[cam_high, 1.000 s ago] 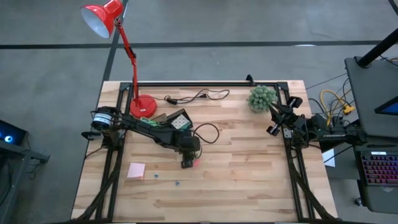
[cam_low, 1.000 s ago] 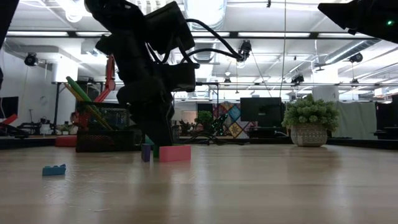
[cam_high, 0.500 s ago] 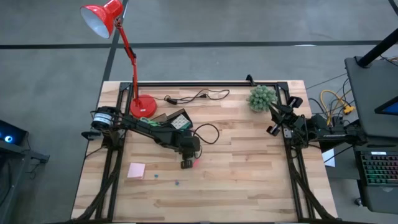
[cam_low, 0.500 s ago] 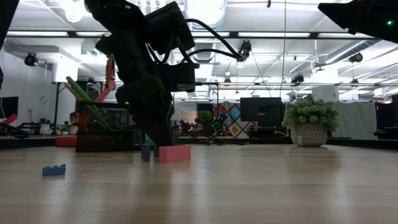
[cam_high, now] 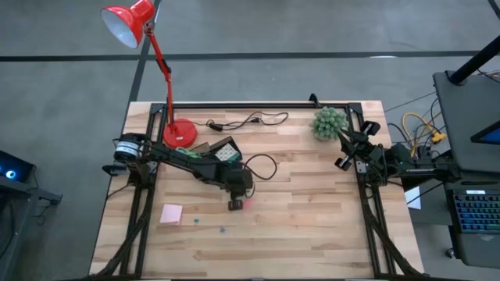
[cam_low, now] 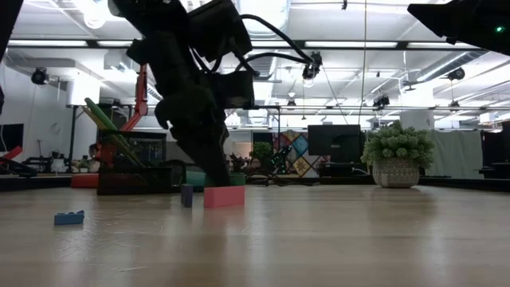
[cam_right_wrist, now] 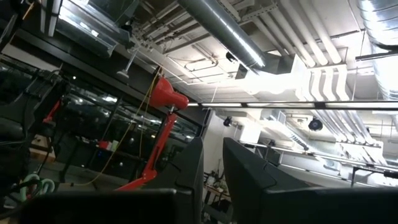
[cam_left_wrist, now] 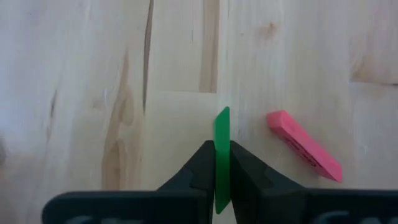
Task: Pick and place office supplies into organizer
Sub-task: Put the green eraser into the desk organizer
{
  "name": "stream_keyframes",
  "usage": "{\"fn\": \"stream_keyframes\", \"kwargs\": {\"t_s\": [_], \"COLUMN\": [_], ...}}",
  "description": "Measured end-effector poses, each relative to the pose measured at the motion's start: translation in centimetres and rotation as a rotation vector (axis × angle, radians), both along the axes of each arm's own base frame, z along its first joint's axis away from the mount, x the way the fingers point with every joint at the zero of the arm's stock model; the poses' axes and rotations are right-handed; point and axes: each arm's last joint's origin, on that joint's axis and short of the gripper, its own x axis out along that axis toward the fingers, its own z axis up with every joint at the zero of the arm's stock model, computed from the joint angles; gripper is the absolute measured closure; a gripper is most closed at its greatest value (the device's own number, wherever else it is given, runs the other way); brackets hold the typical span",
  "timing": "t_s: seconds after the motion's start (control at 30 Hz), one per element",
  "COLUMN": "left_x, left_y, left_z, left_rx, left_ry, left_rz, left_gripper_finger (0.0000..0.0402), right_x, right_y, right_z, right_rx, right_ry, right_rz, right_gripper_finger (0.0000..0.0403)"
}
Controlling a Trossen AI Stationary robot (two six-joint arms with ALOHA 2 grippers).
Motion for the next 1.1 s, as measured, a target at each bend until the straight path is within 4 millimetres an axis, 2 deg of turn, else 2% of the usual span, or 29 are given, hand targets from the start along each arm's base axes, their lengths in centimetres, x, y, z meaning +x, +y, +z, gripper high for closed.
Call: {"fn": "stream_keyframes", "kwargs": {"t_s": [0.47, 0.7, 1.1], "left_x": [0.0, -0.7, -1.4], "left_y": [0.2, 0.5, 0.6], "left_z": [1.8, 2.2, 2.1], "left_rx": [0.058, 0.067, 0.031], "left_ry": [0.117, 0.222, 0.286], "left_rz": [0.043, 0.168, 0.348], "left_gripper_finger": [0.0389, 0.0389, 0.0389], "right_x": [0.0, 0.0, 0.0], "right_y": [0.0, 0.0, 0.0], "right_z": [0.0, 0.0, 0.0], "right_rx": [0.000, 0.000, 0.000], "right_ry": [0.000, 0.000, 0.000], "right_rz": [0.000, 0.000, 0.000], "right_gripper_finger": [0.0351, 0.0351, 0.0351]}}
